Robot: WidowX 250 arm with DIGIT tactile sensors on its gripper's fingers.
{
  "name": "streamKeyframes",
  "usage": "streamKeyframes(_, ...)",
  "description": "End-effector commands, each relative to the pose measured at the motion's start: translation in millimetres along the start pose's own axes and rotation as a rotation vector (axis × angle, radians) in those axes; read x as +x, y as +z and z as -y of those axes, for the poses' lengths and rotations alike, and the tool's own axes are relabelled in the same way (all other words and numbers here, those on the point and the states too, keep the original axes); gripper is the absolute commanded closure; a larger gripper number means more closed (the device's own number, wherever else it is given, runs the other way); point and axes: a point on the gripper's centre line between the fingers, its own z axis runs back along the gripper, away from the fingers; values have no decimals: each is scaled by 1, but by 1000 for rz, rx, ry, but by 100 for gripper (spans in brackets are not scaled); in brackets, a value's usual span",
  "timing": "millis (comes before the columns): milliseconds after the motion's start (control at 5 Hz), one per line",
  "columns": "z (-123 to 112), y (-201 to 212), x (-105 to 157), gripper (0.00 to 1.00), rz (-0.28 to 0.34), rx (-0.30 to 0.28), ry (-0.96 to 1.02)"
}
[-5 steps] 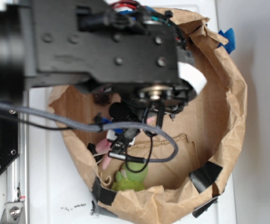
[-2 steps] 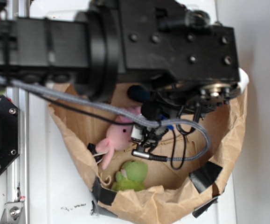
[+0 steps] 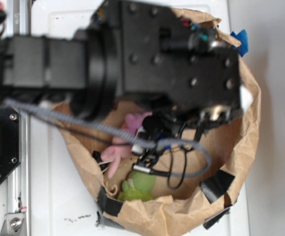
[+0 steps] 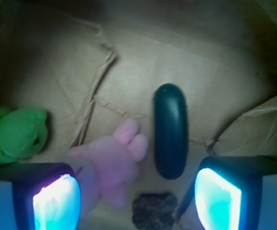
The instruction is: Grab the rock.
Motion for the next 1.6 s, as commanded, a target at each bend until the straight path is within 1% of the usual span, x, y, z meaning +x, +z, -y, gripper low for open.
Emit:
streamKeyframes(0,7,12,4,0,54,24,-3)
streamKeyframes(400,7,12,4,0,54,24,-3)
streamKeyframes(600,14,8,-13,0,50,14,-3)
streamKeyframes(800,16,1,-33,0,26,-1,-5)
streamKeyframes(1000,11,-4,-42,0,16,-5,1)
streamKeyframes(1200,-2,-10,-48,0,9,-1,20)
streamKeyframes(1400,-10,-16,-60,0,12,4,35)
